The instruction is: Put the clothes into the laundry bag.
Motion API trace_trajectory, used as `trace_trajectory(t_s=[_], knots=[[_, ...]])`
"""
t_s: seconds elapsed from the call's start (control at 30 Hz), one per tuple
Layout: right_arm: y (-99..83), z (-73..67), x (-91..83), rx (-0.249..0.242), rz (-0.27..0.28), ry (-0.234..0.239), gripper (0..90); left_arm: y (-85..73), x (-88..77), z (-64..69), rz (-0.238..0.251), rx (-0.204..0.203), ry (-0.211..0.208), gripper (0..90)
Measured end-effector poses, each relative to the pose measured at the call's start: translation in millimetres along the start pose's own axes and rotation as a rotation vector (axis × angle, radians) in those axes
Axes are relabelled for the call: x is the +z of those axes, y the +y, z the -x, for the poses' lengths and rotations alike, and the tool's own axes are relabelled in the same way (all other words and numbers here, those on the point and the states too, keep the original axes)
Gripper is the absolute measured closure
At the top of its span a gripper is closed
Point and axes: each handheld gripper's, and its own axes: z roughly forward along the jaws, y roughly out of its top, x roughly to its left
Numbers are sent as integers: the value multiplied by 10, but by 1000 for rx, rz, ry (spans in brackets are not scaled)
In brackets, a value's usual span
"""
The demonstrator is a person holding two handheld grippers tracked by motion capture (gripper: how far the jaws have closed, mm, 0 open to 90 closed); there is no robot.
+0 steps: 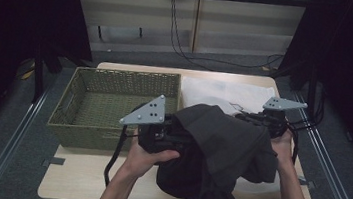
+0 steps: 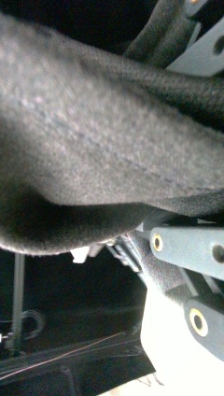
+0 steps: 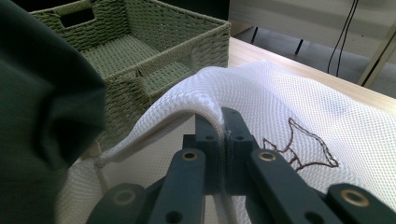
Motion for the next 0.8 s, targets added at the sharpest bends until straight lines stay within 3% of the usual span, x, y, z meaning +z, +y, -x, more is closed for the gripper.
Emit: trace_trajectory(t_s=[0.1,0.23,0.3,0.47,0.57,0.8], knots=[[2,-8,5,-2,1,1,873,-82,52,-19,-29,-4,16,653],[10,-29,14,-9,-6,6,873,-257,164,-91,-51,-48,21,653],[9,-34,19,-11,-10,6,873,-360,262,-129,-56,-72,8,653],[8,-44,25,-14,-18,11,873,-417,365,-150,-80,-75,-9,653],[8,-49,30,-18,-20,16,874,-499,510,-134,-132,-54,-16,653],[7,-101,88,-16,-39,52,875,-759,744,-159,-248,-65,26,654]])
